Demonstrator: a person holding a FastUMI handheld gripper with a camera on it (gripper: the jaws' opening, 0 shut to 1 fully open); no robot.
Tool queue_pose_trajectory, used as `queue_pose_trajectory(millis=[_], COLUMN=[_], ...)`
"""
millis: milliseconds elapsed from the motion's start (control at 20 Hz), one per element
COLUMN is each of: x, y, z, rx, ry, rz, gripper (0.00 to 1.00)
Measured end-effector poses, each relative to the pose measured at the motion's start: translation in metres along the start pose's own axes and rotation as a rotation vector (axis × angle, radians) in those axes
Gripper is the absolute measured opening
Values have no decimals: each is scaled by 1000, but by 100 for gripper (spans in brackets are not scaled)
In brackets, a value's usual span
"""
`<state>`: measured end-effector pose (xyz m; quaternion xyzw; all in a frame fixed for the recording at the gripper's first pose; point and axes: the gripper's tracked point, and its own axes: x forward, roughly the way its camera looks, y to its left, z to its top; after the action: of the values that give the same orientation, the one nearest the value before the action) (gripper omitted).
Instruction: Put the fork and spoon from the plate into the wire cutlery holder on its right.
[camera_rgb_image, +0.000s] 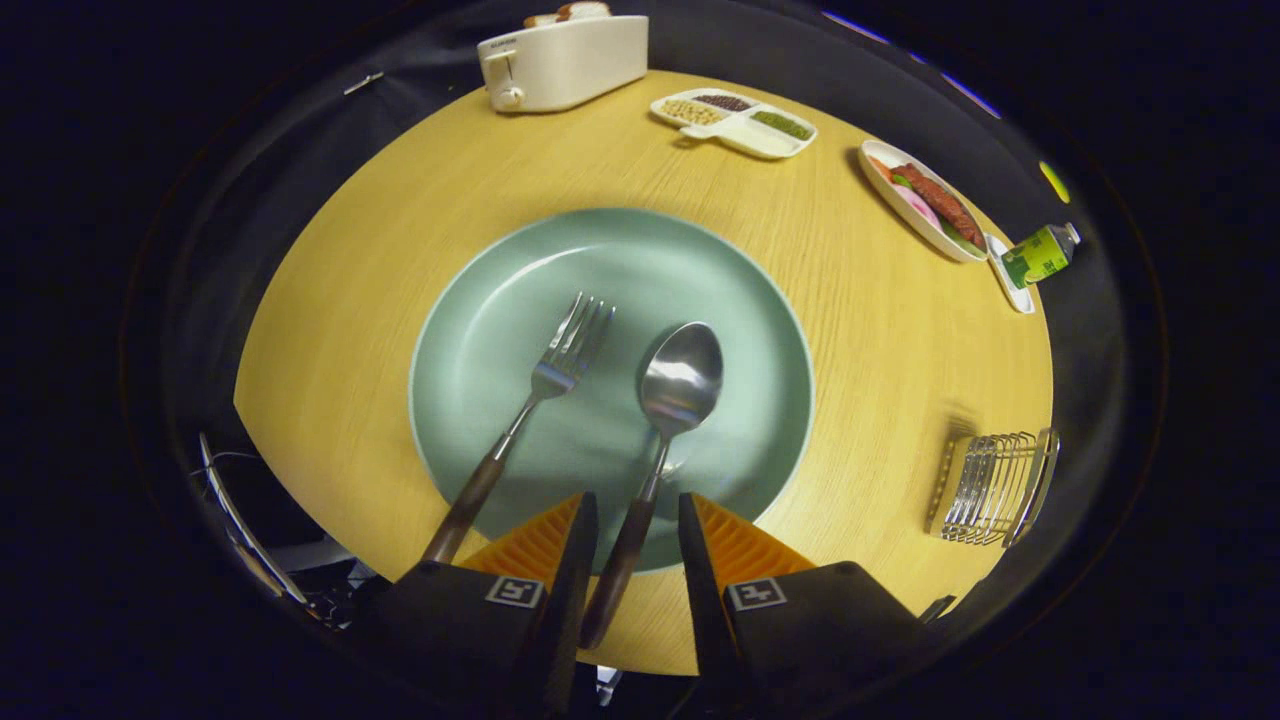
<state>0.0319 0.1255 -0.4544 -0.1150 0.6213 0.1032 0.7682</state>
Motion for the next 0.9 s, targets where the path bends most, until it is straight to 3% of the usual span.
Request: queue_pose_trajectory(millis=[150, 400, 900], x=[5, 5, -36], y=[3, -8, -35], z=[-1, 4, 17], rx=[29, 72, 109], ry=[45, 58, -27], rz=[4, 22, 41], gripper=[46, 13, 10])
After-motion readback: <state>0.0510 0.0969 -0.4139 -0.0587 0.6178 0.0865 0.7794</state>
